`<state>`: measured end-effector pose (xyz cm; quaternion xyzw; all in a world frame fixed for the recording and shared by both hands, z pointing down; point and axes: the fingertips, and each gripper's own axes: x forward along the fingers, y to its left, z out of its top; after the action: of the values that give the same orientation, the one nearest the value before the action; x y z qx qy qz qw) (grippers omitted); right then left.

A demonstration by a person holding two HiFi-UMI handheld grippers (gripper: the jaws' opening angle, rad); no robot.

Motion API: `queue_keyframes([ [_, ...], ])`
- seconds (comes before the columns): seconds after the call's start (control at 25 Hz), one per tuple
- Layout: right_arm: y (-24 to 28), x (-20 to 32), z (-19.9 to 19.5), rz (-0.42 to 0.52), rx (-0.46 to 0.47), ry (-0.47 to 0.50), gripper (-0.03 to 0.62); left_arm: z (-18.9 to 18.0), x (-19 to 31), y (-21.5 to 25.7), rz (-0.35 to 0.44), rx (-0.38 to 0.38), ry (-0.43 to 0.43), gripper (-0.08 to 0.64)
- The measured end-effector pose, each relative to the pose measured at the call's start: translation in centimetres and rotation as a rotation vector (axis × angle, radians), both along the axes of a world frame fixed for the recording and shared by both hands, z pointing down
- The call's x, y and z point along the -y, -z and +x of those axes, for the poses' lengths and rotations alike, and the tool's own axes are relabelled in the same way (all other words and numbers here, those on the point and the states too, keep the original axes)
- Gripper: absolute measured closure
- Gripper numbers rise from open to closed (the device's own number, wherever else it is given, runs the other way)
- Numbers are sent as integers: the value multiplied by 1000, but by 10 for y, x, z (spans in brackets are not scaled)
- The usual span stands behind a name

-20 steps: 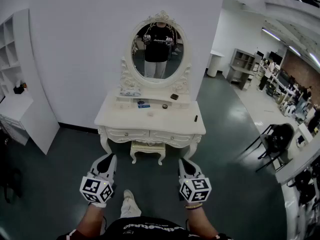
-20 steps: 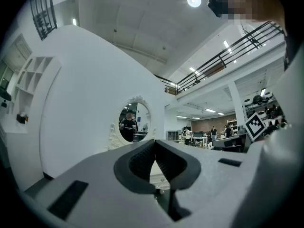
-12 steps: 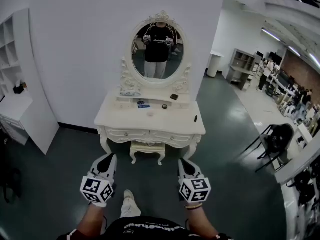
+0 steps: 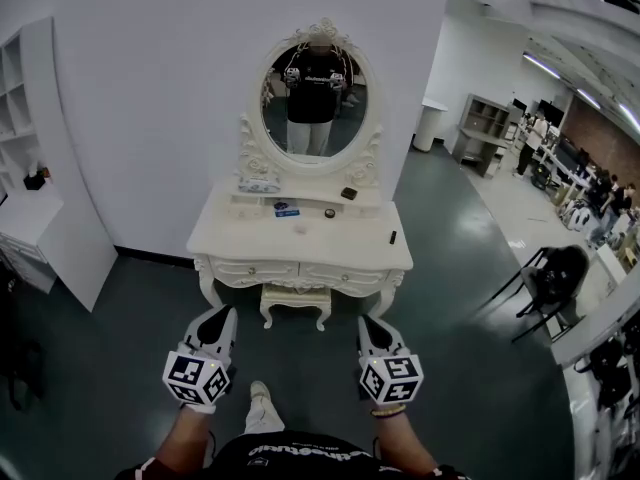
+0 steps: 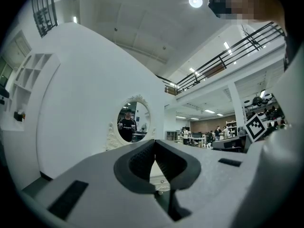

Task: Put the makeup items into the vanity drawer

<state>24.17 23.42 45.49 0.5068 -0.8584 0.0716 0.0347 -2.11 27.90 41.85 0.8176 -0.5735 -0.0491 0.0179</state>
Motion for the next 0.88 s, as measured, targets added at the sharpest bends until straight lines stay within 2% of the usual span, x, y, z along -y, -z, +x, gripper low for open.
queue_keyframes([
  [0.44,-4,58,-28,-31,-20,20,601,-20,62,-6,-23,-13,-8,554],
  [0.88,-12,158,-58,-64,-33,13,601,-49,160,-13,-52,-15,-22,554],
])
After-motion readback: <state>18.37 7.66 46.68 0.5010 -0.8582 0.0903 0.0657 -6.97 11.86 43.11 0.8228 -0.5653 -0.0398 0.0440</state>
